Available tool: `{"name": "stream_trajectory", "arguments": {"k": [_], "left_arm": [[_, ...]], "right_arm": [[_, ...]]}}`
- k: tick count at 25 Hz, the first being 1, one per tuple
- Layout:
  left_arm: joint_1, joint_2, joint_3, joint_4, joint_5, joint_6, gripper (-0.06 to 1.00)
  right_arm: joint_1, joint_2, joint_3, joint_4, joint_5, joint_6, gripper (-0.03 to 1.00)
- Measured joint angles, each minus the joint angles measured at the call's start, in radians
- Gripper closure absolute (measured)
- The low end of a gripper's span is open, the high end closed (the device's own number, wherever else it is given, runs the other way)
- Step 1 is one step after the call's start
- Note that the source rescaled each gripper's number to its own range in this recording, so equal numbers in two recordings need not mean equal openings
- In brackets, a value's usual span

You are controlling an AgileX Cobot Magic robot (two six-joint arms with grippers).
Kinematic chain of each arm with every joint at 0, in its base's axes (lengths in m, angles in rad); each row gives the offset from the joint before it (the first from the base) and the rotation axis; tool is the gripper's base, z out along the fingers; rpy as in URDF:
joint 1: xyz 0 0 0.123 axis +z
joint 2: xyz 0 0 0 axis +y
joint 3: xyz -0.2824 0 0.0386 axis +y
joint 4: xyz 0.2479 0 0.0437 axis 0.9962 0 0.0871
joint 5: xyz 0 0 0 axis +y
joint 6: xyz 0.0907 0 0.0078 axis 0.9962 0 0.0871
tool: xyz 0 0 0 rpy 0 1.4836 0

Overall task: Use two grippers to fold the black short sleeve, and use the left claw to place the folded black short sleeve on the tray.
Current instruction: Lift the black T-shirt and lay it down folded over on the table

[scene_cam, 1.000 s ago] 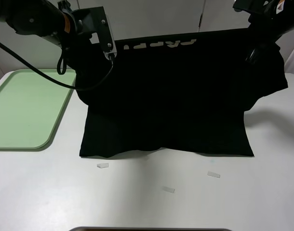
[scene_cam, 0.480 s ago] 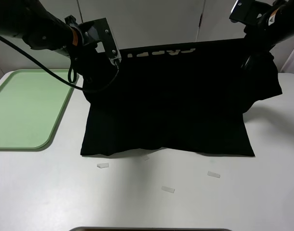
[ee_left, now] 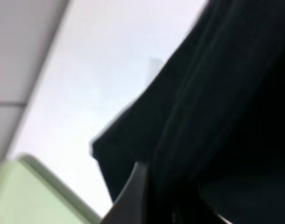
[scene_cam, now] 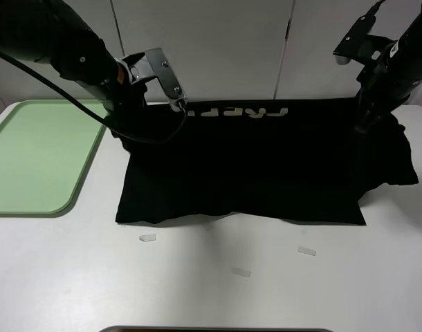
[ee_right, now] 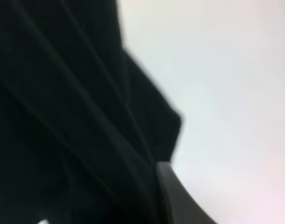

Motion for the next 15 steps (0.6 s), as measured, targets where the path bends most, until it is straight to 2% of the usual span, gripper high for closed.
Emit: {"name": "stream_trajectory", "arguments": {"k": [6,10,15], "left_arm": [[0.0,0.0,0.0,-0.185,0.151,0.105,0.94],[0.0,0.0,0.0,-0.297,0.216,0.18,0.94],[0.0,0.0,0.0,-0.362,0.265,0.219,0.94]], "right_arm": [[0.0,0.0,0.0,0.087,0.101,-0.036,0.97],[0.0,0.0,0.0,0.099,0.162,-0.041,0.97],[-0.007,0.0,0.0,0.115,0.231,-0.045,0.97]]}}
